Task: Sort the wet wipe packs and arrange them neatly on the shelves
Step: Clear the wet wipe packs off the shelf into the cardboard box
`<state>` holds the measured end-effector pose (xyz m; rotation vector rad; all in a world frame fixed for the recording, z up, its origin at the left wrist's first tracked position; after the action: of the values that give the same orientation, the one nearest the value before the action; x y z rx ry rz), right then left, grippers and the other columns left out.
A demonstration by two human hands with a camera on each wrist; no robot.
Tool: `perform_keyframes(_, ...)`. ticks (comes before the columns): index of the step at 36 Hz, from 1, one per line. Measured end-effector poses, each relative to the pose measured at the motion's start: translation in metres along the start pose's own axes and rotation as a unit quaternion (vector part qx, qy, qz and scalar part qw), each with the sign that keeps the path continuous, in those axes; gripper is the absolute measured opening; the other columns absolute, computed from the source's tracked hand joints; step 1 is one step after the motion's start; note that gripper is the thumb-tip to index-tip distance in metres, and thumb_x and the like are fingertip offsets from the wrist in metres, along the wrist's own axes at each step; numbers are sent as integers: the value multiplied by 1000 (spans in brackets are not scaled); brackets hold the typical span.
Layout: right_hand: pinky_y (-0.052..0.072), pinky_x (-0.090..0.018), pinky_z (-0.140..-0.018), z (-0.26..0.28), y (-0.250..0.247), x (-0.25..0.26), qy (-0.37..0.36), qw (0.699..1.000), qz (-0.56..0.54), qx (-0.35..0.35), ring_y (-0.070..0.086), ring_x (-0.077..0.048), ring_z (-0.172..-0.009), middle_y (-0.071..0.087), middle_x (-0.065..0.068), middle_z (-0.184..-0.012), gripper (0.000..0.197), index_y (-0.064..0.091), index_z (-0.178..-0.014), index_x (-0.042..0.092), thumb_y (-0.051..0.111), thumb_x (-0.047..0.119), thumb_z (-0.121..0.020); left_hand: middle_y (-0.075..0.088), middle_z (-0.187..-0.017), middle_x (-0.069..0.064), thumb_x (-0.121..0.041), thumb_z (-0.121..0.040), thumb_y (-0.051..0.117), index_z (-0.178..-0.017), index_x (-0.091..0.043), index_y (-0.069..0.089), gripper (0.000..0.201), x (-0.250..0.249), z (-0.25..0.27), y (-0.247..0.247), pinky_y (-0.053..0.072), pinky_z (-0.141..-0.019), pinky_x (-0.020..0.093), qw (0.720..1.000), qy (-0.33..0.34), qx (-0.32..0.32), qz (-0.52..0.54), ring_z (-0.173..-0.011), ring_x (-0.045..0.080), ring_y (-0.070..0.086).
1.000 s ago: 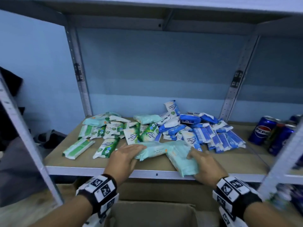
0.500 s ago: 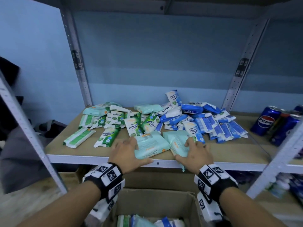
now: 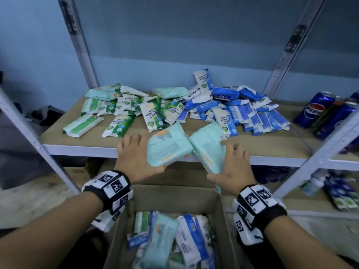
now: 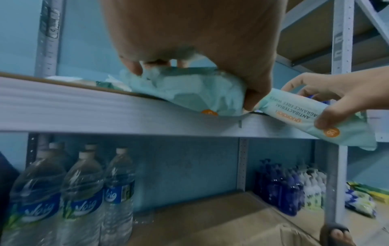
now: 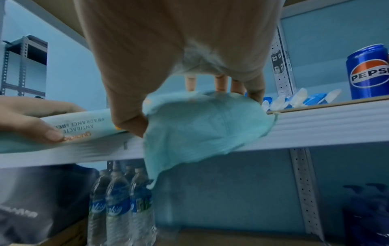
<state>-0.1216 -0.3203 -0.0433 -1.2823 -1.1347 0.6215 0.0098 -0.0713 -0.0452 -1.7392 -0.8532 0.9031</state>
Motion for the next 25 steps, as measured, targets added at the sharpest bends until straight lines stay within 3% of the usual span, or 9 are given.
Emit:
perform_keyframes(4,40,-41,-92,26,18,-7,-8,999,-43,6,37,-31,-112,32,-8,-125,111,25,-143,22,83,43,-50,50,-115,7,-77,-42,55,-137,-22,45,110,0,28,5,35,-83,43,999,38,-5,-9,-102,31,43)
perform_keyframes(8,42,-41,-94,59,53,-18,2,992,-120,47,38,-24,-114,30,-1,-121,112,19,-143,25,75,47,-48,48,-112,6,-76,-42,55,-143,-22,38,116,1,60,29,35,-78,42,997,70,33,-27,-95,29,42)
perform_keyframes(11,41,-35,-93,84,84,-25,14,984,-137,110,38,-18,-115,29,3,-123,110,15,-143,31,77,46,-54,48,-107,5,-79,-45,58,-142,-20,41,116,5,86,57,34,-75,40,993,87,76,-40,-91,27,43)
perform_keyframes(13,43,-38,-96,98,107,-33,36,978,-133,156,42,-20,-119,33,2,-130,107,13,-142,35,75,48,-56,50,-102,5,-80,-46,57,-140,-18,45,113,10,102,78,35,-72,39,990,90,103,-45,-88,28,45)
perform_keyframes(16,45,-48,-98,112,143,-48,80,967,-90,224,49,-32,-120,41,-7,-135,102,10,-140,41,63,60,-56,54,-103,6,-85,-51,52,-138,-18,46,110,21,124,116,40,-74,40,981,68,172,-53,-91,29,47)
perform_keyframes(20,49,-46,-94,121,189,-71,117,950,-18,290,53,-40,-115,43,-15,-135,103,8,-142,40,54,70,-55,45,-132,3,-89,-60,42,-147,-25,28,109,37,149,163,36,-96,42,959,11,271,-77,-121,28,41)
perform_keyframes(25,45,-45,-101,120,225,-89,157,928,28,337,47,-40,-124,38,-17,-144,103,8,-149,32,60,64,-66,46,-135,3,-90,-61,39,-146,-24,30,108,53,166,198,37,-98,41,946,-69,302,-96,-123,28,42)
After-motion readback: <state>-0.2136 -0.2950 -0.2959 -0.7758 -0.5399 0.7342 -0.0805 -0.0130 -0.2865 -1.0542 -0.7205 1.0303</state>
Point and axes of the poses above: each hand's wrist, its own z-axis away from the middle knuckle, its own y-axis out of the palm, x = y × z, the point moved 8 cm from there along -z, towards the middle knuckle
